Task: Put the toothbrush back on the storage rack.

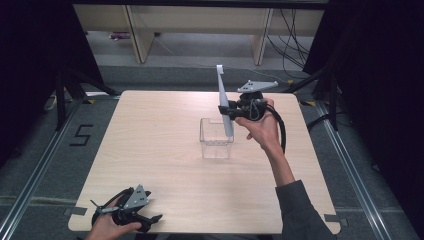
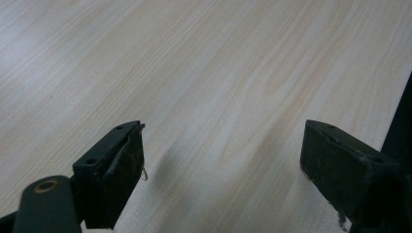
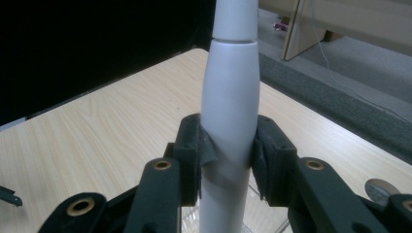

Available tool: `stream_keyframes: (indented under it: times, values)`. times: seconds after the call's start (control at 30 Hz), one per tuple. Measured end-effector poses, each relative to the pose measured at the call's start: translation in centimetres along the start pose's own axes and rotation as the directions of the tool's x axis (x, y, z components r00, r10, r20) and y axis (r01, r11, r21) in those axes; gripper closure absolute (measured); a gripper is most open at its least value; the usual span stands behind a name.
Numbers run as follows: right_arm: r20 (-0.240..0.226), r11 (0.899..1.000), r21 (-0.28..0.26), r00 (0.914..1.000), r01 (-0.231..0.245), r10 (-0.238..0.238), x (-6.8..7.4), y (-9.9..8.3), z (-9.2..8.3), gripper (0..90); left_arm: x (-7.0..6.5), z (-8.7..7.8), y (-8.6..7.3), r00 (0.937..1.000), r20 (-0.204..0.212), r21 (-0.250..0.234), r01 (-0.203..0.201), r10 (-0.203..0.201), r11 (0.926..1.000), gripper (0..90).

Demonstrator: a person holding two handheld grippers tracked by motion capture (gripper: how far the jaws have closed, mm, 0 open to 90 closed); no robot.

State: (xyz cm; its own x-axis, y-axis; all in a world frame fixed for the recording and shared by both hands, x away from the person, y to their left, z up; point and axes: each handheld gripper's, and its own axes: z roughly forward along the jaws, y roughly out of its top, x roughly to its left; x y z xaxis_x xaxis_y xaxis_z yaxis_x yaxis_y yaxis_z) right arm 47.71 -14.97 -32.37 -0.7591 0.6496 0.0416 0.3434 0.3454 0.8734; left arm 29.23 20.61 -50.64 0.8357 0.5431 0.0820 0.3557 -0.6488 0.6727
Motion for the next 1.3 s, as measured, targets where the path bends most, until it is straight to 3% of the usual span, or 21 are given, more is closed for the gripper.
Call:
stream_keyframes:
  times: [0.17,0.43,0.47,0.53,0.57,0.73,0.77,0.87,1.0,1.3]
  values:
    - [0.001,1.000,0.002,0.9999,0.016,-0.016,0.0,0.2,0.7,67.1,0.0,0.0,0.0,1.0000,0.005,0.001,0.002,-0.002,1.0000,15.6]
    - [-0.004,1.000,0.031,1.0000,-0.004,0.004,0.1,0.1,2.0,67.1,0.1,0.0,0.0,1.0000,0.005,0.010,-0.005,0.005,0.9999,15.5]
    - [-0.002,0.999,0.030,0.9998,0.020,-0.020,-0.1,0.1,2.1,67.1,0.1,0.0,0.0,1.0000,0.004,0.001,0.000,0.000,1.0000,15.5]
    - [0.010,1.000,0.021,0.9998,0.017,-0.017,-0.2,0.0,2.5,67.1,0.0,0.0,0.0,1.0000,0.000,0.004,-0.005,0.005,1.0000,15.5]
    - [0.012,1.000,0.029,0.9999,-0.002,0.002,-0.1,-0.1,2.6,67.1,0.0,0.0,0.0,1.0000,0.003,0.003,-0.003,0.003,1.0000,15.6]
    - [0.010,0.998,0.058,0.9999,-0.010,0.009,-0.2,-0.3,3.2,67.1,0.0,0.0,0.0,1.0000,0.005,0.000,0.000,0.000,1.0000,15.5]
    - [0.015,0.999,0.048,0.9997,0.016,-0.017,-0.4,-0.5,3.4,67.1,0.1,0.0,0.0,1.0000,0.007,0.007,-0.002,0.002,1.0000,15.5]
    - [0.020,0.996,0.081,0.9995,0.021,-0.023,-0.5,-0.9,4.0,67.1,0.1,0.0,0.0,1.0000,0.007,0.010,-0.002,0.002,1.0000,15.5]
    - [0.017,0.995,0.100,0.9998,-0.009,0.008,-0.5,-1.3,4.4,67.1,0.1,0.0,0.0,1.0000,0.005,0.008,-0.004,0.004,1.0000,15.5]
    - [0.017,0.993,0.121,0.9999,0.001,-0.003,-0.4,-1.7,5.5,67.1,0.1,0.0,0.0,1.0000,0.006,0.010,-0.005,0.005,0.9999,15.6]
